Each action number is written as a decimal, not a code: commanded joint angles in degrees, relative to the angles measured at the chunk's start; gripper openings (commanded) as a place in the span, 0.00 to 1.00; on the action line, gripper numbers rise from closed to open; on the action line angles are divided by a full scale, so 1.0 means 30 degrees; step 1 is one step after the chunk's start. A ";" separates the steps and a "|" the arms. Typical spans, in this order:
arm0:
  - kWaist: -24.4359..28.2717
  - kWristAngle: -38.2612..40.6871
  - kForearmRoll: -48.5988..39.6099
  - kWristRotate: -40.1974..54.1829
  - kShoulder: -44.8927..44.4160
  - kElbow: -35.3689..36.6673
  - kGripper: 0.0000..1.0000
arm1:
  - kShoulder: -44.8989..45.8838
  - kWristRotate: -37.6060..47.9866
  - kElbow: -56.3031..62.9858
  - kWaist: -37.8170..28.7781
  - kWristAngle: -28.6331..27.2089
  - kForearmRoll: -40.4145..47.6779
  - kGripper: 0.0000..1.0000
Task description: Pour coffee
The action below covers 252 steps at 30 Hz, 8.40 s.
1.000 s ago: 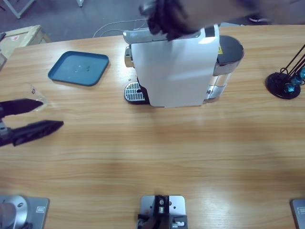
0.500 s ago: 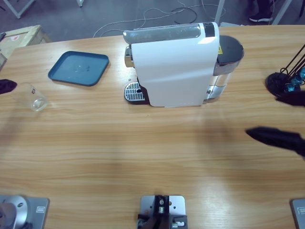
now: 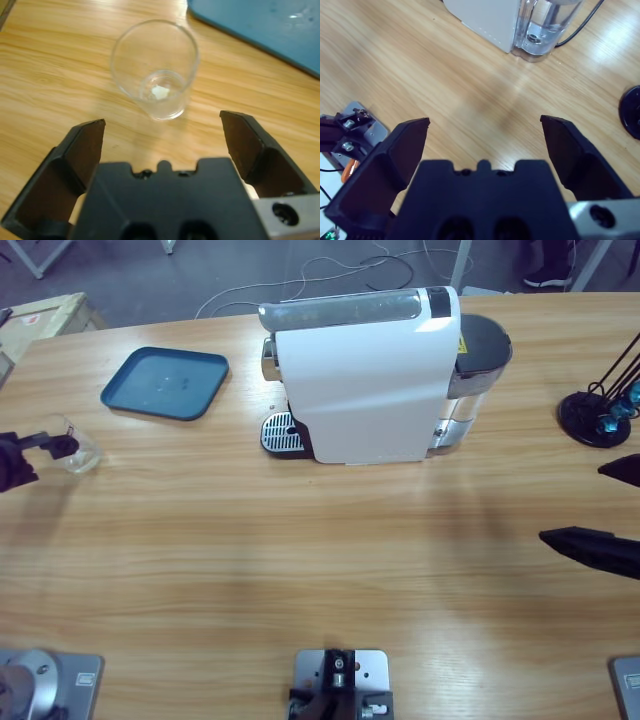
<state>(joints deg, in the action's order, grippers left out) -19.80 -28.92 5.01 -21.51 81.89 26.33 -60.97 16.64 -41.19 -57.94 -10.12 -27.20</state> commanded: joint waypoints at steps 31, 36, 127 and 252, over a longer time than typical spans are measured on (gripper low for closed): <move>-0.0474 0.5326 1.6786 0.7740 0.2881 -0.5371 0.00 | -0.1244 0.0401 -0.0592 -0.0163 0.0296 -0.1221 1.00; -0.0526 1.4689 0.8214 1.2609 -0.1192 -0.2899 0.00 | 0.0543 0.0776 0.0147 -0.0157 0.0296 -0.1192 1.00; -0.4270 1.6142 0.7376 1.7501 0.5148 0.2035 0.98 | 0.2529 0.0102 -0.0808 -0.0146 0.0319 -0.1262 1.00; -0.6028 1.3769 -0.8479 1.1619 -0.3202 0.6189 1.00 | -1.3350 -0.1357 -2.1252 0.5368 0.0208 -1.1147 1.00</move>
<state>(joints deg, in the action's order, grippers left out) -37.37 13.10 -19.64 13.51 71.85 45.93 -101.14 11.57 -104.21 -41.19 -8.68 -59.86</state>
